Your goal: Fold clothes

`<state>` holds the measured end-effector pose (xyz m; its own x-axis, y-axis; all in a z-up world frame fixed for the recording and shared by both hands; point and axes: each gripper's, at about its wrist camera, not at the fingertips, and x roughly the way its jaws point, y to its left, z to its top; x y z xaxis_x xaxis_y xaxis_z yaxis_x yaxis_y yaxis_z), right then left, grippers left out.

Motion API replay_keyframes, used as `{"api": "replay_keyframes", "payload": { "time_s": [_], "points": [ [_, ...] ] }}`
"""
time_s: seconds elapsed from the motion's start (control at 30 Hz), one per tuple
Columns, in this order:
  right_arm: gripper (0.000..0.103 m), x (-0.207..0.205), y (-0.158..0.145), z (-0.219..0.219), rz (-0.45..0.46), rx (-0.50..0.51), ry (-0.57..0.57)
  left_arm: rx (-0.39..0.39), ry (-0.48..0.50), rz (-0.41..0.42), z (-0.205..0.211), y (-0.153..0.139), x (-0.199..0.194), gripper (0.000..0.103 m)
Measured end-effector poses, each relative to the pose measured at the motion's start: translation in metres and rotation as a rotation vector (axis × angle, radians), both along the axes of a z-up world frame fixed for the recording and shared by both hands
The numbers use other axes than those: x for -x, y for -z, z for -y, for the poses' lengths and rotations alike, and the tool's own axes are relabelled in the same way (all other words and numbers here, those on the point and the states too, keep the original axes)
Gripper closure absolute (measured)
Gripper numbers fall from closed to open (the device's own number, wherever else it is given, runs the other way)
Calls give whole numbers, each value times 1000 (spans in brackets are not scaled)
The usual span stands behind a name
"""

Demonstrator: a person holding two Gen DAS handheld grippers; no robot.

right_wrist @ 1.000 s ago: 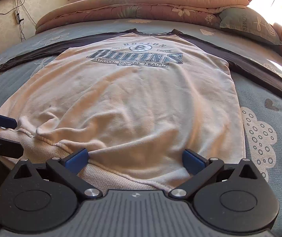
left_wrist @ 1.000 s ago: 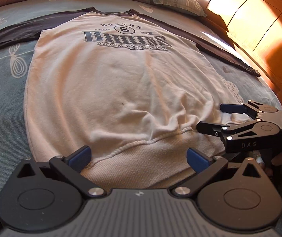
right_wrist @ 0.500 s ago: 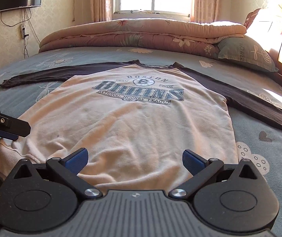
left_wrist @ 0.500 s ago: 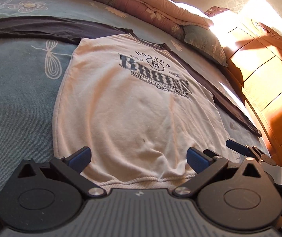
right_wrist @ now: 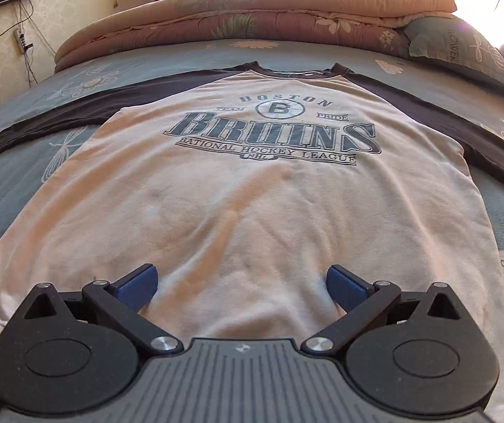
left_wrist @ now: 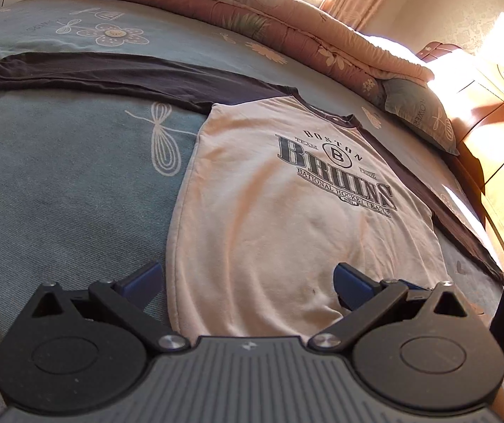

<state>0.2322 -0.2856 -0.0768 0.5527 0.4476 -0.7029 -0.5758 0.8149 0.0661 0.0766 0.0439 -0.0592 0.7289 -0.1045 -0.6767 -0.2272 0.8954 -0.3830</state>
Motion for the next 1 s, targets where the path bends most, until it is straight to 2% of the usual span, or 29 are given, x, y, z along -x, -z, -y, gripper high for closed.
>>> {"api": "replay_keyframes", "payload": {
  "time_s": [0.1, 0.2, 0.33, 0.43, 0.5, 0.6, 0.7, 0.87, 0.93, 1.0],
  "points": [
    [0, 21, -1, -9, 31, 24, -85, -13, 15, 14, 6, -4, -3, 1],
    [0, 23, -6, -5, 22, -13, -125, -25, 31, 27, 12, -7, -6, 1],
    [0, 13, -15, 13, -10, -121, -81, -41, 50, 44, 18, -11, -10, 1],
    [0, 10, -25, 33, 47, -180, -13, -41, 61, 47, 19, -11, -12, 1],
    [0, 4, -28, 50, 82, -189, 73, -28, 65, 43, 19, -9, -13, 1],
    [0, -13, -24, 78, 78, -160, 242, -17, 93, 36, 19, -8, -17, 1],
    [0, -31, -7, 98, -3, -70, 384, -25, 149, 50, 21, -12, -30, 1],
    [0, -30, 1, 104, 2, -38, 388, 11, 254, 88, 18, -16, -80, 1],
    [0, -29, 3, 96, 20, 13, 372, 36, 234, 92, 6, -10, -107, 1],
    [0, -29, 3, 92, 30, 37, 357, 102, 168, 60, -11, 2, -129, 1]
  ]
}}
